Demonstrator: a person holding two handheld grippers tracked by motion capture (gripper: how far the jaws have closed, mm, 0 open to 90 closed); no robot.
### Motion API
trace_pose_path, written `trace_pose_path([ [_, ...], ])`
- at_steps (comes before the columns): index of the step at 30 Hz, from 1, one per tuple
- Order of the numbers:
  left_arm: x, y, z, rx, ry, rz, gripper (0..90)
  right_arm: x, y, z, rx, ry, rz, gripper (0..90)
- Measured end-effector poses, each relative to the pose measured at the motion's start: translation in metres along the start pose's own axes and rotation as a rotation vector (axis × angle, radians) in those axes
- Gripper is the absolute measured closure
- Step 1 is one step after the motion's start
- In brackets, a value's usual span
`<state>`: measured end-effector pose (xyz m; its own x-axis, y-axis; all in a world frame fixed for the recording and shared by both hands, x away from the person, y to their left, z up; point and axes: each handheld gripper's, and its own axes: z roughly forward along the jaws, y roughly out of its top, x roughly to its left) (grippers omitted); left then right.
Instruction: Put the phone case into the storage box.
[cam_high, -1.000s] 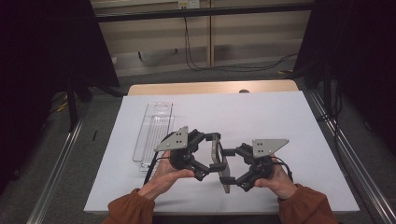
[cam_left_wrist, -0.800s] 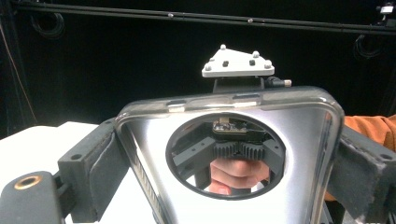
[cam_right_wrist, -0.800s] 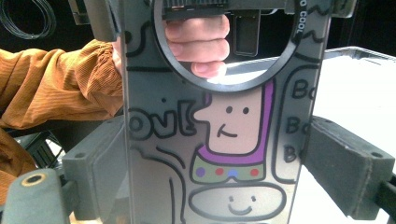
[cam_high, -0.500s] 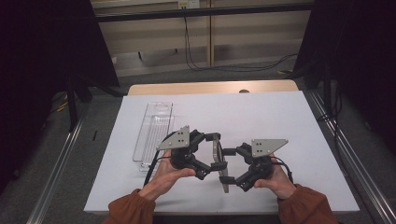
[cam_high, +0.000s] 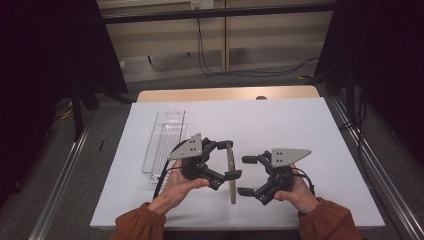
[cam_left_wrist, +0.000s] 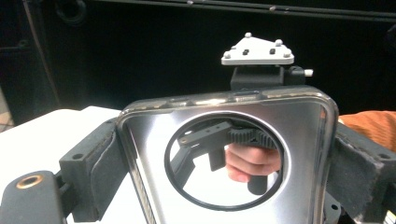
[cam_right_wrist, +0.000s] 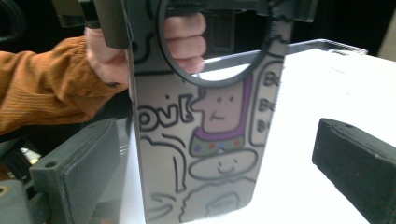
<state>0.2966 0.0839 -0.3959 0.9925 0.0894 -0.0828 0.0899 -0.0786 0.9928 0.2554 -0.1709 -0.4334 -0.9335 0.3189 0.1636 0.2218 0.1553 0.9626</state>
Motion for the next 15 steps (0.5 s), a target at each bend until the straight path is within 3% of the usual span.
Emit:
trace_pose_path([
  [4,0.002,0.000,-0.003,0.017,0.027,-0.003,10.4,-0.002,-0.002,-0.006,0.005,-0.064,0.011,0.7],
  [6,0.001,0.000,-0.005,0.016,0.069,-0.004,10.4,-0.003,-0.003,-0.010,0.006,-0.091,0.023,0.6],
  [9,0.002,0.001,-0.008,0.031,0.088,0.002,10.5,-0.004,-0.004,-0.017,-0.004,-0.146,0.041,1.5],
  [12,0.000,0.000,-0.009,0.023,0.146,-0.008,10.6,-0.004,-0.006,-0.023,-0.002,-0.208,0.045,1.2],
  [14,0.002,-0.001,-0.011,0.041,0.155,0.007,10.6,-0.005,-0.009,-0.027,0.007,-0.244,0.049,1.2],
  [15,0.002,-0.001,-0.012,0.031,0.161,-0.006,10.6,-0.005,-0.010,-0.028,0.003,-0.266,0.052,1.2],
])
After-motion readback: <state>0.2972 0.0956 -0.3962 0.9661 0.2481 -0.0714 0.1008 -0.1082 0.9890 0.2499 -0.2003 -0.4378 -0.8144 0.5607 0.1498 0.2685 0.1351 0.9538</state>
